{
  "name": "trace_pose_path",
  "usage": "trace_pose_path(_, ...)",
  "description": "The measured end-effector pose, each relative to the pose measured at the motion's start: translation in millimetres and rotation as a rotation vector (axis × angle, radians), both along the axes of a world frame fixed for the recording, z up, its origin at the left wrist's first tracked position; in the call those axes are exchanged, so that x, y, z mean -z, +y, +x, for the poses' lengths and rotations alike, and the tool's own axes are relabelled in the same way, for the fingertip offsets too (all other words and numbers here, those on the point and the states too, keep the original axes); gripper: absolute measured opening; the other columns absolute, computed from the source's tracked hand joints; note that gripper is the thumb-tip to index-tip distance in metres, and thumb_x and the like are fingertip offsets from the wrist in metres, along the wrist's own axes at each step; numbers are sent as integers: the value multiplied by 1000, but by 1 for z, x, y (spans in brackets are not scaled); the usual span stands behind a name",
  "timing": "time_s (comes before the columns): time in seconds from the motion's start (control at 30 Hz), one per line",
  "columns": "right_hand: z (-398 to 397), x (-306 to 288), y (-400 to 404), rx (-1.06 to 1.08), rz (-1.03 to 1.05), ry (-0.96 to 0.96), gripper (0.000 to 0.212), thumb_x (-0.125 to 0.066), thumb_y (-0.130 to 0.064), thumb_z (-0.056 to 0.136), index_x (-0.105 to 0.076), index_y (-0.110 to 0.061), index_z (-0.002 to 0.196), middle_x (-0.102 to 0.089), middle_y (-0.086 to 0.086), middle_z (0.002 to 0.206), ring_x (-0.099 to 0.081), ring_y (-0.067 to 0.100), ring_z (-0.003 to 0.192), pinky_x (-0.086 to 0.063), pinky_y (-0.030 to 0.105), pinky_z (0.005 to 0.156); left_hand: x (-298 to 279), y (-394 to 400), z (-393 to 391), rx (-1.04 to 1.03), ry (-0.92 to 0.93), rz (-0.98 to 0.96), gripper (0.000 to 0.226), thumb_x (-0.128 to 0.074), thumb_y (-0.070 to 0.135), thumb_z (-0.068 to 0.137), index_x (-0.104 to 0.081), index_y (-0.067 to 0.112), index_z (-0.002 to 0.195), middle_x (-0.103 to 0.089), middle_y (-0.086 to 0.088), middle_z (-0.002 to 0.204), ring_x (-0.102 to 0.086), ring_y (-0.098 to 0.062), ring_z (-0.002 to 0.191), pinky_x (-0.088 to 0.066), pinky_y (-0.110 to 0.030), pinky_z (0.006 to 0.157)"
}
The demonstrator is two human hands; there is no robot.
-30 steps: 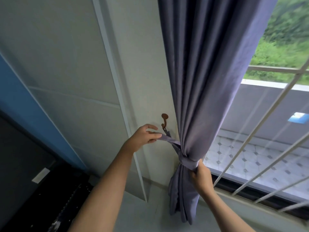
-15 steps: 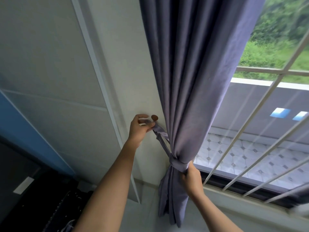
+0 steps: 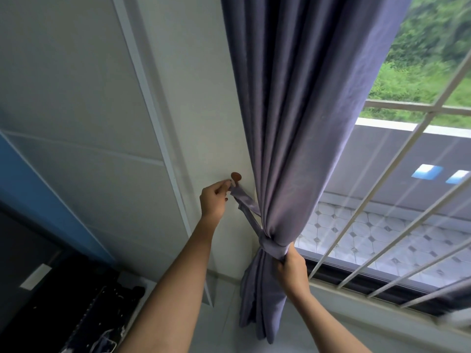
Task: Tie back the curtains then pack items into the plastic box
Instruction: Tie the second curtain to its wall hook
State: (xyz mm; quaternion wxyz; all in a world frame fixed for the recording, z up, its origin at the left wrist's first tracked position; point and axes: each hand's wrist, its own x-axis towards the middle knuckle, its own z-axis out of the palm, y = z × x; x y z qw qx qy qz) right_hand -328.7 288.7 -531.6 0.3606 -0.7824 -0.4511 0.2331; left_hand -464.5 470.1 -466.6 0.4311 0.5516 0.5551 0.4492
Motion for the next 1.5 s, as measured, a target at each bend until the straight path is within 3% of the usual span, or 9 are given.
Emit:
trace_pose_path(0.23,1,-1,1,1,-3,7,34,-47,2,82,-53,-14,111,-56,-5,78,-41,30,67,-35,16,52,-2,-6,10,-88,-44,44,18,-66,14,88,-58,8,103,-64,-12,90,-65,-29,79,-60,-36,69)
trace_pose_path(0.37,2,0,2,0,-12,7,38,-47,3,80,-53,-16,113,-56,-4,76,-41,30,67,-36,21,52,1,-9,13,-75,76,101,16,-62,14,91,-66,0,97,-62,-12,92,-66,-33,80,-60,-40,67)
trace_pose_path(0.63,-2,-1,-2,1,-7,10,33,-46,1,83,-51,-19,109,-54,-7,76,-42,29,67,-34,16,51,11,-10,5,-4,187,117,23,-64,29,89,-67,7,92,-67,-8,91,-61,-22,74,-57,-42,72)
trace_pose_path(0.77,-4,-1,0,-16,5,0,35,-47,3,83,-50,-13,114,-57,1,79,-38,29,67,-32,14,48,7,-7,-2,95,338,142,27,-63,27,90,-70,4,102,-68,-8,97,-58,-18,78,-41,-21,71)
trace_pose_path(0.93,-5,1,-1,-41,13,14,34,-47,3,83,-51,-10,114,-66,12,91,-37,30,68,-36,9,51,10,-2,-4,174,476,219,25,-60,26,92,-72,4,94,-70,-11,86,-63,-25,74,-39,-22,64)
trace_pose_path(1.13,-6,4,-4,-38,19,38,30,-49,1,84,-51,-11,111,-66,15,94,-52,42,83,-37,11,53,14,-7,0,142,541,285,25,-59,27,92,-71,5,94,-69,-10,84,-62,-25,74,-39,-25,61)
trace_pose_path(1.23,-8,4,-6,-56,27,49,34,-49,-1,85,-49,-13,117,-66,11,96,-51,39,80,-36,11,52,19,-15,4,103,540,262,24,-55,29,94,-65,9,103,-67,-7,92,-63,-24,83,-47,-31,65)
trace_pose_path(1.33,-3,4,-4,-80,11,47,37,-51,-5,86,-48,-15,121,-65,5,95,-44,28,72,-34,11,51,26,-45,9,-4,455,294,26,-58,12,89,-54,12,115,-56,-3,105,-58,-20,93,-49,-33,75)
trace_pose_path(1.5,14,4,-6,-179,-73,51,30,-65,-20,82,-52,-19,109,-63,-5,91,-55,22,79,-39,17,59,73,-121,4,166,535,212,4,-56,16,86,-53,17,83,-53,2,87,-54,-21,83,-47,-36,70)
